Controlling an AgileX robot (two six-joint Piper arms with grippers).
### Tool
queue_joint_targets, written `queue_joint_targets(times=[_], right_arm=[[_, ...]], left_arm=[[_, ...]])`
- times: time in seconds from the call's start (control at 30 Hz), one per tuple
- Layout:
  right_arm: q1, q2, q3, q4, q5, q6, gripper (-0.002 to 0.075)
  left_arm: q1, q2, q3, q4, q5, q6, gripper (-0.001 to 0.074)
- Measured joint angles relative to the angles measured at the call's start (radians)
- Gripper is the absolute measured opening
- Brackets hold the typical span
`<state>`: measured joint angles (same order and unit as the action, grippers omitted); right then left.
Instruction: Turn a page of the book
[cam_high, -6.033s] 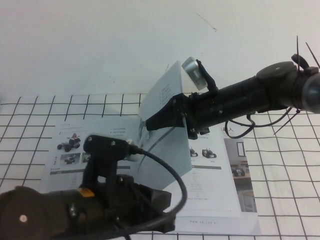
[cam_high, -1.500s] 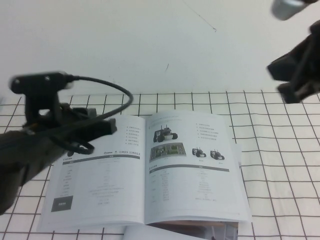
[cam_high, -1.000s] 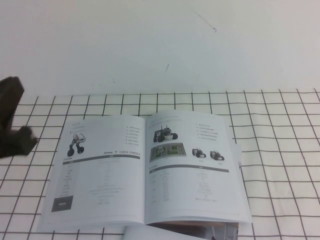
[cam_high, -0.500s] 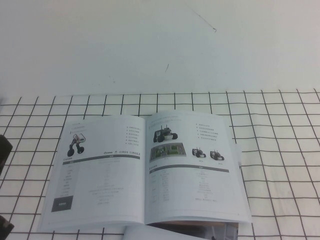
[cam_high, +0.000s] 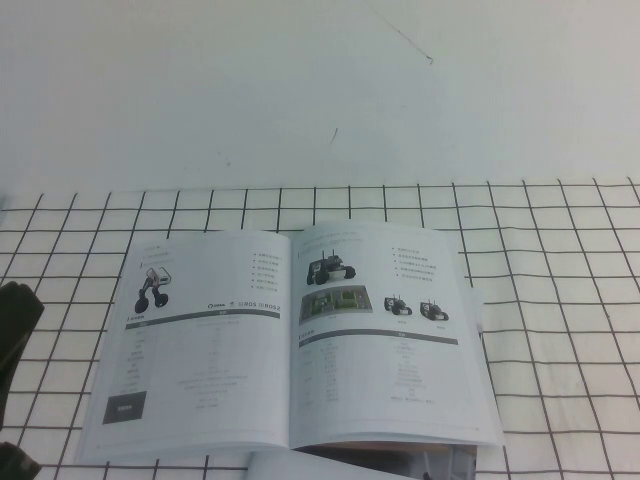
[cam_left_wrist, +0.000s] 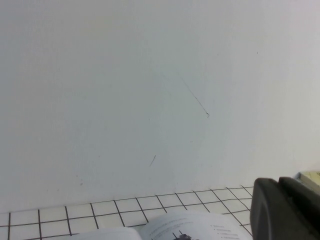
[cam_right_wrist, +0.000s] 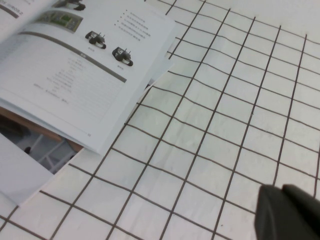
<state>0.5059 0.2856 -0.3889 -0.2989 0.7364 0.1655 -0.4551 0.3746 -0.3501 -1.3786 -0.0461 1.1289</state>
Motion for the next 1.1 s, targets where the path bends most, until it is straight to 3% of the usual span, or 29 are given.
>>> queue_joint_targets(times=[0.57, 0.8, 1.1], right_arm=[[0.000, 0.000, 0.000, 0.000, 0.000, 0.000, -0.0002], [0.000, 0.000, 0.000, 0.001, 0.002, 0.000, -0.0002], [0.000, 0.000, 0.000, 0.001, 0.002, 0.000, -0.0002]], left_arm=[[0.007, -0.012, 0.006, -0.002, -0.007, 0.018, -0.0002], [0.220, -0.160, 0.088, -0.004, -0.048, 0.068, -0.0001], [0.503, -0.301, 0.182, -0.005, 0.024, 0.146, -0.0001]])
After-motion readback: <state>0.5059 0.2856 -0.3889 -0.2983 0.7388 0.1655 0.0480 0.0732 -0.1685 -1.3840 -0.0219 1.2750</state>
